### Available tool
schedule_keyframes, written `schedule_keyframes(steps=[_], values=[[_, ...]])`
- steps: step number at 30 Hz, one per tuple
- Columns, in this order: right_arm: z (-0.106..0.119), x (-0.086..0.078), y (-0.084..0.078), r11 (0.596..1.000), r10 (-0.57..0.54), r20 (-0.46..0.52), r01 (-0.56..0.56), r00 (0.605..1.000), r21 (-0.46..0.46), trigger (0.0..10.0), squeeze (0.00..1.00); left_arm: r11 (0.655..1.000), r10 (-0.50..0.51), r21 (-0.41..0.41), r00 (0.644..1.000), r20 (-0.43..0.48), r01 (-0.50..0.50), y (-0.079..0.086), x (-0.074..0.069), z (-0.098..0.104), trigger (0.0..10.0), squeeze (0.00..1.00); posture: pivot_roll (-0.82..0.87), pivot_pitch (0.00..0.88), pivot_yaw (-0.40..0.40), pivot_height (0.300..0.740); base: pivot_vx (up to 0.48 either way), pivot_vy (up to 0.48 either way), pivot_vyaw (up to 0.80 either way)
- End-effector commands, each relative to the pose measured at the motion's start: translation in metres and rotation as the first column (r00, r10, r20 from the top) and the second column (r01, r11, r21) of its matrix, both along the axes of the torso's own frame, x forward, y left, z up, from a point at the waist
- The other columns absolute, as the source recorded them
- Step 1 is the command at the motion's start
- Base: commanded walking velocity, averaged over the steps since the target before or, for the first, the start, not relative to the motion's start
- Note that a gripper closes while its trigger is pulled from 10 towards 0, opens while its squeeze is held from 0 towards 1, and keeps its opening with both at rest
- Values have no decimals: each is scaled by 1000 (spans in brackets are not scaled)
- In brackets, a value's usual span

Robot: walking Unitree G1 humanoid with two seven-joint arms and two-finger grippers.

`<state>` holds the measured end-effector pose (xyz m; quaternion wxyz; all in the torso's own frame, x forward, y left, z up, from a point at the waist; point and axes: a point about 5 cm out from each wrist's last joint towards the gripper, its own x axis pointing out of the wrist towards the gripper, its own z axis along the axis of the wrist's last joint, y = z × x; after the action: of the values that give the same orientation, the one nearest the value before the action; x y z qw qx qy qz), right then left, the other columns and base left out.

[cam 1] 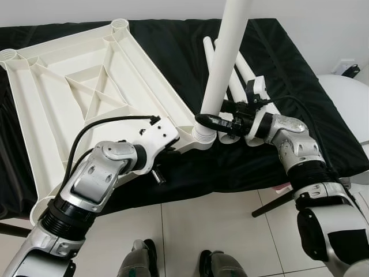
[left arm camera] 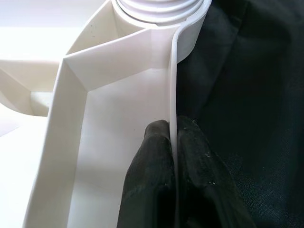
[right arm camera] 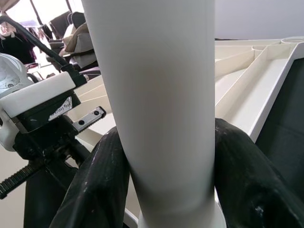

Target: Building children table

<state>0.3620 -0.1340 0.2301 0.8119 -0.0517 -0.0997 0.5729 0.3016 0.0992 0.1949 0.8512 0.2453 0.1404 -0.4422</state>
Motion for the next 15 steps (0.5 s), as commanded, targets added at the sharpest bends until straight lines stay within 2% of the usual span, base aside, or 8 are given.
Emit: schedule_keyframes(steps=[1, 7, 15], values=[[0, 0, -6, 1000, -15, -6, 16, 1000, 17, 0, 0, 999, 48, -7, 998, 33, -47, 6, 1, 5, 10000, 0, -4, 179, -20, 740, 0, 0, 0], [0, -3, -9, 1000, -19, 1, 19, 1000, 21, 0, 0, 999, 47, -7, 998, 32, -47, 6, 1, 5, 10000, 0, -6, 186, -20, 740, 0, 0, 0], [-6, -10, -9, 996, -86, 24, 85, 996, 35, 0, 0, 998, 56, -7, 998, 30, -55, 8, 1, 4, 10000, 0, -5, 195, -26, 740, 0, 0, 0]])
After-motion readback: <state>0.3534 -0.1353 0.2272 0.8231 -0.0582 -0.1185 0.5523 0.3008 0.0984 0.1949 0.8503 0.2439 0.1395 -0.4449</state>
